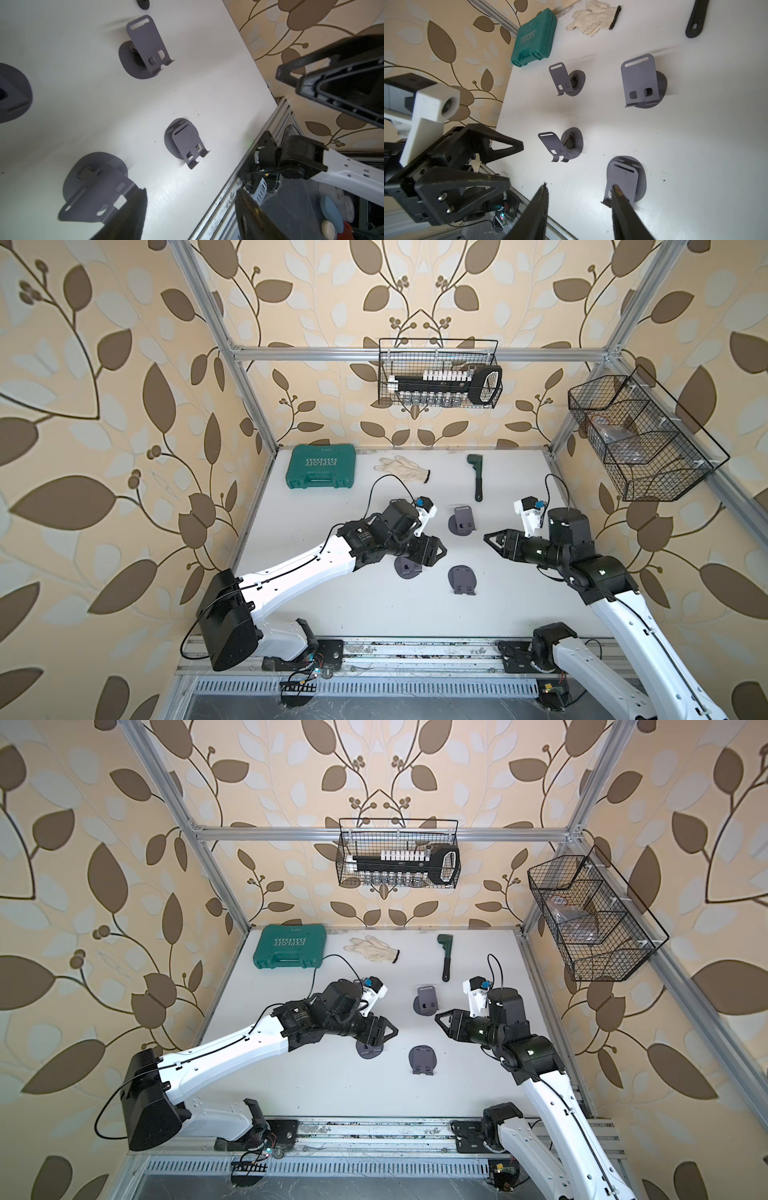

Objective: Open the phone stand
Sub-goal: Pick up the phone stand at the center of the board.

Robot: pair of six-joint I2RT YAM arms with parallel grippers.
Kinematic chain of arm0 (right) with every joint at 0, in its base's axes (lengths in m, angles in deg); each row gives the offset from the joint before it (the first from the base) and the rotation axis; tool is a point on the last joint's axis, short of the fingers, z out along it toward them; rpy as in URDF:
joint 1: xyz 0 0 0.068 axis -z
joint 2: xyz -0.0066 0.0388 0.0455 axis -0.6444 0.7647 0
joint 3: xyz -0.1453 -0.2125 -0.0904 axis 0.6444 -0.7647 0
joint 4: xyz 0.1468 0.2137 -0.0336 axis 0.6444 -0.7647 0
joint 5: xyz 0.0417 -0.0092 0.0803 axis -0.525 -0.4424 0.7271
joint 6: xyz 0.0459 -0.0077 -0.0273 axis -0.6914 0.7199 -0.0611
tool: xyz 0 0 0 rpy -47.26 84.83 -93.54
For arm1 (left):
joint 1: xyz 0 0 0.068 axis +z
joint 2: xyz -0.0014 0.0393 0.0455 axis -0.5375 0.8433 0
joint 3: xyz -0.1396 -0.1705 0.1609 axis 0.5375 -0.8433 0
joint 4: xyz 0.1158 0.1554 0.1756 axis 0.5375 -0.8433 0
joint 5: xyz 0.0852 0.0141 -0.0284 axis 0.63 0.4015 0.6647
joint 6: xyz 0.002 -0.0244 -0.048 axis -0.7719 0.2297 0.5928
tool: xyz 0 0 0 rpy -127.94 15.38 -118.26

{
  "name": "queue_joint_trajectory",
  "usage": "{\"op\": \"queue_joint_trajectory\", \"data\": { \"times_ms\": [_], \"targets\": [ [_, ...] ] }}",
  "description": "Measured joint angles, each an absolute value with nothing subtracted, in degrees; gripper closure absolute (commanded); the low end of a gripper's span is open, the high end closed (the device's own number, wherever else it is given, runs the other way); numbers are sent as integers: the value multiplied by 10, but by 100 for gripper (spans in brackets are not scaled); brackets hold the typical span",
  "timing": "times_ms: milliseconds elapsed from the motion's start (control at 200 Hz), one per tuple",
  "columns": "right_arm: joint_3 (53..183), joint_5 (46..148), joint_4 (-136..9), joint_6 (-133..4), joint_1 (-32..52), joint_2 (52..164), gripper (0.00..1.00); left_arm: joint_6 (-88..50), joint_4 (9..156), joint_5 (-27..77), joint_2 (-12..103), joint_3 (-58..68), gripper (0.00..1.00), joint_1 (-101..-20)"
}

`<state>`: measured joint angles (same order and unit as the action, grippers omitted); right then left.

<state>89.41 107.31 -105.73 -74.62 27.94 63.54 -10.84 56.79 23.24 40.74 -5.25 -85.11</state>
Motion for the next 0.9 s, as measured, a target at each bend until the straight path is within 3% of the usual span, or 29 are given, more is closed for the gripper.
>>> {"op": "queue_joint_trajectory", "data": {
  "times_ms": [245, 625, 900],
  "targets": [
    [848, 1039, -1089, -737, 279, 610, 58, -66, 601, 268, 516, -54, 33, -929],
    [824, 1037, -1084, -740, 279, 632, 61, -33, 711, 275, 593, -75, 34, -932],
    [815, 1037, -1075, -747, 279, 649, 73, -25, 763, 276, 651, -78, 35, -919]
  ]
}}
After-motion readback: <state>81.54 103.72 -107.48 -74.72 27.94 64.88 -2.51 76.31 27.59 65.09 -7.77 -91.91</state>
